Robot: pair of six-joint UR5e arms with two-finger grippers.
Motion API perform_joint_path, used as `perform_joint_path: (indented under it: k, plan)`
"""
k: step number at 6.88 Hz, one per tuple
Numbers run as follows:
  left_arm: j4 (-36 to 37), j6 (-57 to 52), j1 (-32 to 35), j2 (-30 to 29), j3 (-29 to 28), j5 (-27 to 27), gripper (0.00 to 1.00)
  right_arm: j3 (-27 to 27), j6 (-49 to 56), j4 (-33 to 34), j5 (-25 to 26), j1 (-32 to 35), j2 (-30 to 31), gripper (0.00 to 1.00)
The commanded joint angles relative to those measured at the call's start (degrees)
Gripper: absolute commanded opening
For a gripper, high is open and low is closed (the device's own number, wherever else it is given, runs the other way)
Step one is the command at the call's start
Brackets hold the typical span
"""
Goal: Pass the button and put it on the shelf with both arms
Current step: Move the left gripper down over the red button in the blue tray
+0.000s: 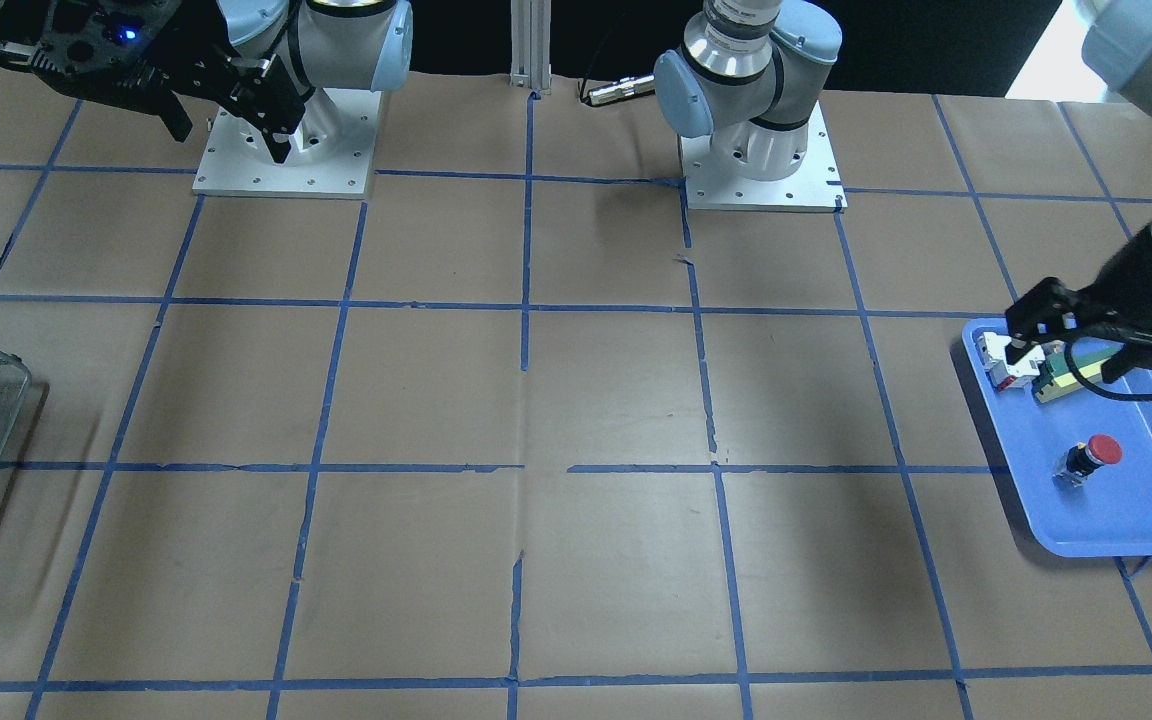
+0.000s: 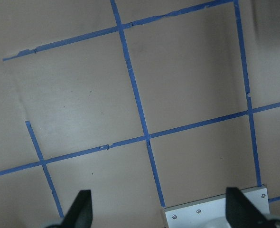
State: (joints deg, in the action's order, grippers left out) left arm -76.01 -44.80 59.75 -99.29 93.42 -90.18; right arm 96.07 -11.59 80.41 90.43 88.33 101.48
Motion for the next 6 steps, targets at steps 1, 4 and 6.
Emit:
perform_joint_path:
  k: [1,4,6]
  plan:
    - [4.0,-17.4,-9.2,-5.6,0.5,1.8,0.99,0.0,0.1,0.2,0.1,0.0,-0.1,1.0]
    - [18.1,-30.8,-14.0,-14.7,0.8,6.7,0.98,0.0,-0.1,0.0,0.1,0.0,-0.1,1.0]
    - [20.8,-40.6,-15.1,-17.1,3.2,10.1,0.98,-0.1,-0.4,1.1,-0.8,-0.3,-1.0,1.0]
